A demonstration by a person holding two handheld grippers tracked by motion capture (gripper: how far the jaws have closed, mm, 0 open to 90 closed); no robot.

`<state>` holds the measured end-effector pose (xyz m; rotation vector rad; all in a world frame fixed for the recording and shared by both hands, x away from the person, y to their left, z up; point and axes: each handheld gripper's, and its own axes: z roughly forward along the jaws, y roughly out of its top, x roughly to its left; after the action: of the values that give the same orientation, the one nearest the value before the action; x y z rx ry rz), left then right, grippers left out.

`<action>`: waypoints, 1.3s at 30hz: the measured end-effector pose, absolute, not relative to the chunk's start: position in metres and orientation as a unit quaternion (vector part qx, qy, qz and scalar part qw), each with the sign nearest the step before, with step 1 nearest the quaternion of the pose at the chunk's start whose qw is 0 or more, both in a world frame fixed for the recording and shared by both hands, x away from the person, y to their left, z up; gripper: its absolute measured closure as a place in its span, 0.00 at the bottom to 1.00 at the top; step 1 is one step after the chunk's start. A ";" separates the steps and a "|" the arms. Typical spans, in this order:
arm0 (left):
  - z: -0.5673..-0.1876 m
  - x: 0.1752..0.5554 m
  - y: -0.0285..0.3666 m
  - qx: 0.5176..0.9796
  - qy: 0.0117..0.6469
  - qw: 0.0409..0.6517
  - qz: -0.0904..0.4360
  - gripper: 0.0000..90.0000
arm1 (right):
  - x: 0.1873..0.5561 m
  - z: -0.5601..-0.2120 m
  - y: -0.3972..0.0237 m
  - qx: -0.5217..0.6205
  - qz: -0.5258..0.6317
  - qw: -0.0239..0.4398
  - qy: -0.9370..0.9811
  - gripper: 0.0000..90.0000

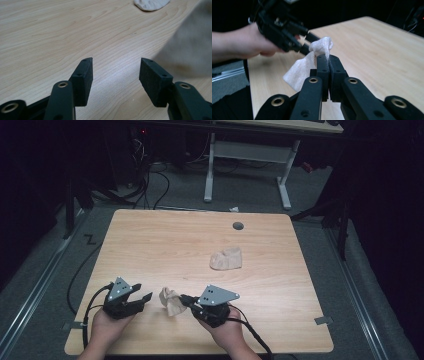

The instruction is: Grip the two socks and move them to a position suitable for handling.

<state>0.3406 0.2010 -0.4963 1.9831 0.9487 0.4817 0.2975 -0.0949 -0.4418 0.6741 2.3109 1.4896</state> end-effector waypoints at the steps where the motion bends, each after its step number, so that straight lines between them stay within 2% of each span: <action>1: -0.496 0.340 0.201 0.795 0.380 0.431 0.193 0.50 | 0.298 -0.445 -0.094 0.236 0.517 0.150 0.809 0.98; 6: -0.496 0.340 0.200 0.796 0.379 0.431 0.193 0.50 | 0.300 -0.457 -0.097 0.250 0.500 0.142 0.817 0.98; 39: -0.499 0.328 0.170 0.824 0.328 0.424 0.186 0.52 | 0.326 -0.500 -0.165 0.352 0.411 0.181 0.821 0.98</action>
<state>0.3281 0.1705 -0.4986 2.0613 0.8210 0.4645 0.3265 -0.1649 -0.4998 0.9955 2.3186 1.1621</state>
